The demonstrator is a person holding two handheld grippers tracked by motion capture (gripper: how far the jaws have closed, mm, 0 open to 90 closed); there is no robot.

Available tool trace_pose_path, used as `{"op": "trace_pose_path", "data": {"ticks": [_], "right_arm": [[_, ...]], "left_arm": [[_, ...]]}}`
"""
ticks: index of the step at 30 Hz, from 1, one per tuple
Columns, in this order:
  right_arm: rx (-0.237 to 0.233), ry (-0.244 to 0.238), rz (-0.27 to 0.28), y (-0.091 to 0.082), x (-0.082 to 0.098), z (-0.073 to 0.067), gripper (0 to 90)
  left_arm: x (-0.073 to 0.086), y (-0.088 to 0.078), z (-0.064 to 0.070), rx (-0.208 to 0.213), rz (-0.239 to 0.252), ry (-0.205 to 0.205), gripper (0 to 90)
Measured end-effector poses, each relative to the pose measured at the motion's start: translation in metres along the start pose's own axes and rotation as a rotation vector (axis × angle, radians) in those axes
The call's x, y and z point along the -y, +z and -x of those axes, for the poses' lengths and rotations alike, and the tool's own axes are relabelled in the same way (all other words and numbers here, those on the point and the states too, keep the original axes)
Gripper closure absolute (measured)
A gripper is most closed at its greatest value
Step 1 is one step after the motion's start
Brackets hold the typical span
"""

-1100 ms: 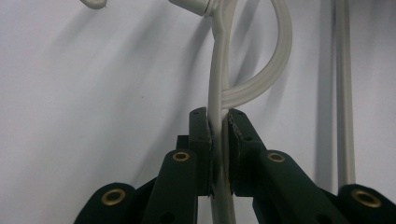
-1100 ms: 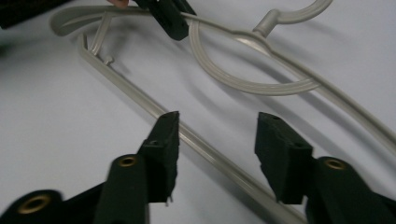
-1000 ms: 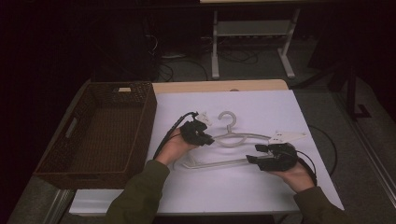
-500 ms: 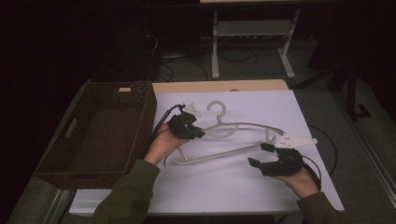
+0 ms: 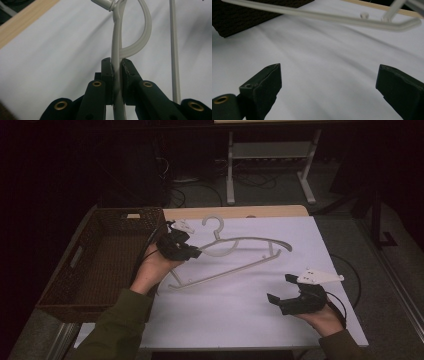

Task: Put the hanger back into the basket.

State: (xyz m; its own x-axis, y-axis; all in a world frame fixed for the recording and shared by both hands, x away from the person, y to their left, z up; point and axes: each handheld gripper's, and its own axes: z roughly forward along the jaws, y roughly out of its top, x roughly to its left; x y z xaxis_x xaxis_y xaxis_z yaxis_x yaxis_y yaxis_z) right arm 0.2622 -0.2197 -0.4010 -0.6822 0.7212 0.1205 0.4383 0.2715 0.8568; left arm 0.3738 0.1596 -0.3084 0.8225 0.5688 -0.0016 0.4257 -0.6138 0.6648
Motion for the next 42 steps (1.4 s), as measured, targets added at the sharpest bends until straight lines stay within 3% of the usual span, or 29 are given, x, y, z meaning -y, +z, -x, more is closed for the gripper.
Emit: {"op": "trace_pose_path", "data": {"ticks": [9,19,35,42], "right_arm": [[-0.006,0.004,0.0,0.003,0.001,0.002,6.4],[0.005,0.003,-0.006,0.005,0.003,0.006,6.3],[0.028,0.012,0.003,0.005,0.003,0.007,1.9],[0.031,0.003,-0.006,0.006,0.004,0.006,1.5]], "left_arm": [[0.014,-0.053,-0.022,-0.064,0.052,-0.048,82.4],[0.047,-0.104,-0.053,-0.158,0.083,-0.119,82.3],[0.101,-0.163,-0.094,-0.321,0.097,-0.234,82.3],[0.125,-0.185,-0.113,-0.368,0.102,-0.276,82.3]]}}
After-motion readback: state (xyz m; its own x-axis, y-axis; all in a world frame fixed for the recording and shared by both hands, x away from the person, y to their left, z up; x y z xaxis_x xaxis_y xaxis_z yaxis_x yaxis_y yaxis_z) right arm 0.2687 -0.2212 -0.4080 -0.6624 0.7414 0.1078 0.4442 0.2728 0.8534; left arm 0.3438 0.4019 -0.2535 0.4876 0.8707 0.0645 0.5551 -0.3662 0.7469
